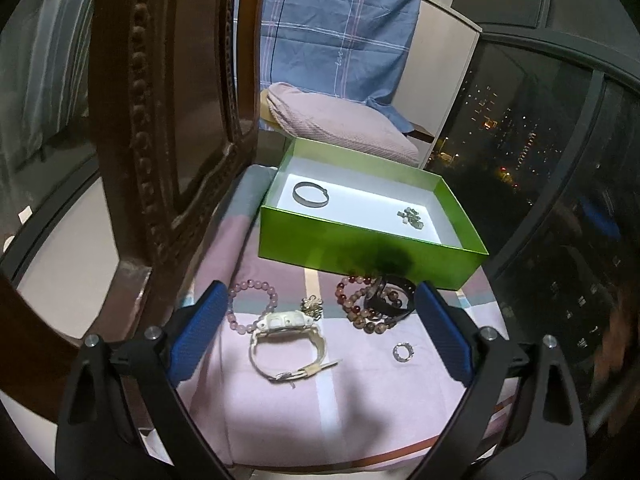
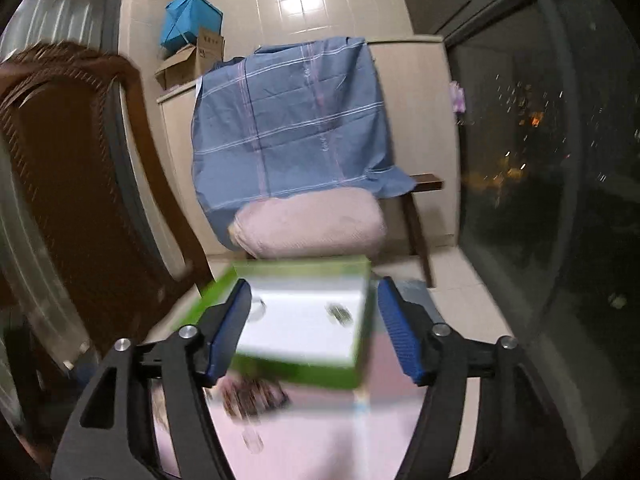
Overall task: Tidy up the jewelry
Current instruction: 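Carry the green-stone brooch into the green box and open the right gripper, then grasp the white watch with the left gripper and lift it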
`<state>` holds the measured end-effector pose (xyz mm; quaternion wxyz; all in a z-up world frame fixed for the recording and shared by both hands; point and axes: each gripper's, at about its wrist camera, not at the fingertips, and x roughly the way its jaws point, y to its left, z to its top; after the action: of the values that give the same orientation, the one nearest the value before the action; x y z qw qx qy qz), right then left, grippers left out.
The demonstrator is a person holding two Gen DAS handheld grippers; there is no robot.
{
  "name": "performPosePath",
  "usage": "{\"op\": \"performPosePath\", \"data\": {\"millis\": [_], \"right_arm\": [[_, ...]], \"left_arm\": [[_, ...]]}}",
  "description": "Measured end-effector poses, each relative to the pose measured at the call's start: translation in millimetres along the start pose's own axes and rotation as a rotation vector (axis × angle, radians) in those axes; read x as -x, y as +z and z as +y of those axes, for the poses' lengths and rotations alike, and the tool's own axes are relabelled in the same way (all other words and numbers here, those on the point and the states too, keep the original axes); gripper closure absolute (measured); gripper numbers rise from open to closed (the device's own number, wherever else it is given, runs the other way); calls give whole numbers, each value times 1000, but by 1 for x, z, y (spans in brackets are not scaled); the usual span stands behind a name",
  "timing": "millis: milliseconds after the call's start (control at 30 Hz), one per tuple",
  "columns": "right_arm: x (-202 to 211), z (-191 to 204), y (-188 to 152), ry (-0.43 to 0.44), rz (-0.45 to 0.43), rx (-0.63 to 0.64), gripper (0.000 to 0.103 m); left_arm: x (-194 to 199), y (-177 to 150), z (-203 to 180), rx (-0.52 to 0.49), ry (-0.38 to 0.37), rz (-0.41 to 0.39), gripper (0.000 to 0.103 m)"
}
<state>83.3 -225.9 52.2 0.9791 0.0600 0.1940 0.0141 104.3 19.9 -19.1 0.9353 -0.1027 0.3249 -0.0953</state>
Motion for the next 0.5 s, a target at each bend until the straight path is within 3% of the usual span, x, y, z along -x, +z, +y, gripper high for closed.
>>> {"op": "performPosePath", "data": {"millis": [133,200,300,500], "right_arm": [[32,0,-82,-37,49,53,37],[18,2,-107,-65,181,63,37],[11,4,-102,-3,179,47,37],[10,8,-98,37,173,39,37]], "left_arm": [[9,-8,3,-11,19,-5,10],[16,-13,4,-9,23,-3,11],[26,-19,0,-24,43,-19,11],[22,-35,-6,-45,97,1,11]]}}
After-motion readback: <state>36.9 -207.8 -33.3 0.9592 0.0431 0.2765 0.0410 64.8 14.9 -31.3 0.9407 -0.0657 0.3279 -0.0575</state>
